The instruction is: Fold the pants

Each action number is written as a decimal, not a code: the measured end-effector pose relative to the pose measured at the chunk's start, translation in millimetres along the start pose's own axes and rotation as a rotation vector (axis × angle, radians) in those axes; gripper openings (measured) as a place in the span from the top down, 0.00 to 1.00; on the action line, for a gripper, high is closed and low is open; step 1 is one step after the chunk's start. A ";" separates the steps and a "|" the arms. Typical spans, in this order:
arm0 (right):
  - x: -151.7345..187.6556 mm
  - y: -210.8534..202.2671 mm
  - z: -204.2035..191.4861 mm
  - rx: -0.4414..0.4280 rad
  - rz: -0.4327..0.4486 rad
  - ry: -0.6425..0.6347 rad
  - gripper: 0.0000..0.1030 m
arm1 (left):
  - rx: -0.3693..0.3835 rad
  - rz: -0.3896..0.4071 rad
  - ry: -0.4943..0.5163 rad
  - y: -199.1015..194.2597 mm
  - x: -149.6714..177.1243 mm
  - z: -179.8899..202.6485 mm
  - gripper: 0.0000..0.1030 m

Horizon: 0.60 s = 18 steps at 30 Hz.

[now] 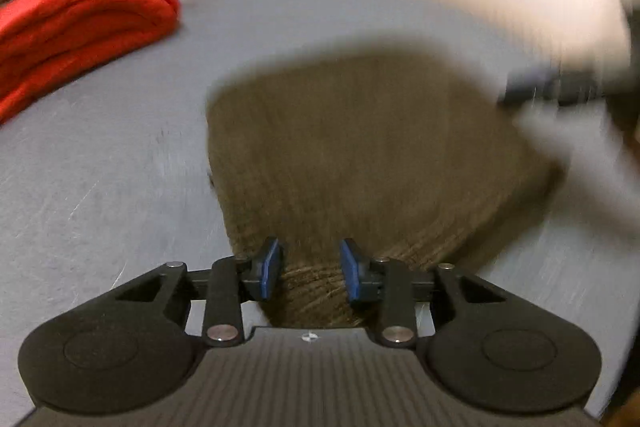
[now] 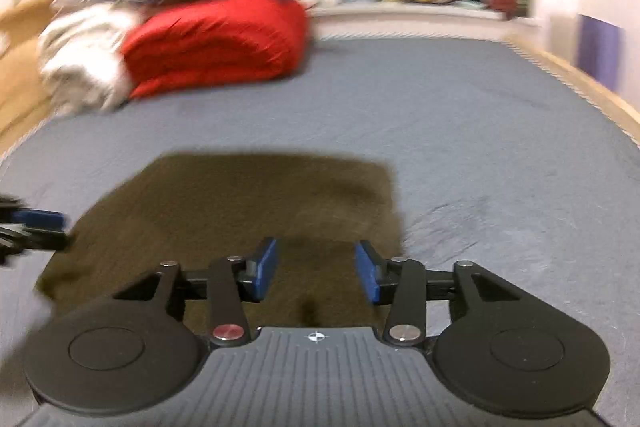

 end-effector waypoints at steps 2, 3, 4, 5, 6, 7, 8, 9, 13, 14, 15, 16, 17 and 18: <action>12.1 18.0 -13.8 0.041 -0.132 -0.091 0.48 | -0.029 0.022 0.046 -4.5 4.0 8.4 0.63; 23.3 29.1 -18.3 0.080 -0.193 -0.144 0.48 | -0.011 0.029 0.011 -9.2 2.1 5.6 0.62; 29.5 31.4 -19.8 0.106 -0.195 -0.168 0.47 | 0.008 0.040 -0.049 -13.6 -0.1 -1.1 0.54; 31.7 30.5 -21.4 0.120 -0.178 -0.169 0.45 | 0.008 0.059 -0.107 -16.7 -1.8 -8.4 0.30; 30.9 27.2 -21.1 0.121 -0.165 -0.155 0.45 | -0.015 0.090 -0.187 -19.2 -4.0 -16.9 0.15; 28.9 22.1 -19.0 0.115 -0.152 -0.129 0.42 | -0.038 0.119 -0.263 -19.4 -6.0 -24.7 0.04; 29.4 15.8 -14.9 0.109 -0.132 -0.101 0.35 | -0.017 0.130 -0.329 -15.2 -4.1 -32.1 0.04; 29.1 9.5 -11.5 0.109 -0.100 -0.067 0.30 | 0.054 0.106 -0.388 -5.6 -2.0 -36.8 0.04; 33.6 5.5 -2.2 0.137 -0.074 0.001 0.15 | 0.233 -0.001 -0.516 36.7 -0.1 -37.0 0.13; 36.3 10.1 0.6 0.131 -0.102 0.010 0.15 | 0.263 0.002 -0.530 38.7 0.6 -36.8 0.26; 40.1 12.5 5.4 0.122 -0.125 0.028 0.15 | 0.303 0.007 -0.542 39.0 -0.3 -35.8 0.30; 43.8 15.3 8.9 0.108 -0.151 0.055 0.15 | 0.292 0.004 -0.547 37.3 -1.8 -33.1 0.34; 47.4 19.7 12.9 0.085 -0.178 0.088 0.15 | 0.281 0.001 -0.537 35.4 -6.8 -29.9 0.37; 52.1 19.4 11.6 0.067 -0.191 0.118 0.16 | 0.270 -0.005 -0.529 33.8 -8.8 -28.0 0.38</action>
Point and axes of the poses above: each gripper's, at about its wrist camera, not at the fingertips, and y roughly the way its jaws point, z to its right, x to its underside, the point moved 4 cm from there along y, roughly the way its jaws point, and after that the axes turned 13 degrees about -z, right-handed, at the moved point
